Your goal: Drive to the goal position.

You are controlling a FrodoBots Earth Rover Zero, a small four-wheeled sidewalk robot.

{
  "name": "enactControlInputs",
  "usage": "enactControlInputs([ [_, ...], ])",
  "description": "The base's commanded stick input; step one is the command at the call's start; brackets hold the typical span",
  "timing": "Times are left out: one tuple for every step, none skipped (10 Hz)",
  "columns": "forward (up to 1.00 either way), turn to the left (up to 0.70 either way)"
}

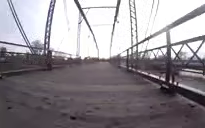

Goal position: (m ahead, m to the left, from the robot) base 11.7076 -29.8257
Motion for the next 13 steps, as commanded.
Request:
enactControlInputs([
  [1.0, 0.0],
  [1.0, 0.0],
  [1.0, 0.0],
  [1.0, 0.0],
  [1.0, 0.0],
  [1.0, 0.0],
  [1.0, 0.0],
  [1.0, 0.0],
  [1.0, 0.0],
  [1.0, 0.0],
  [1.0, 0.0],
  [1.0, 0.0],
  [1.0, 0.0],
])
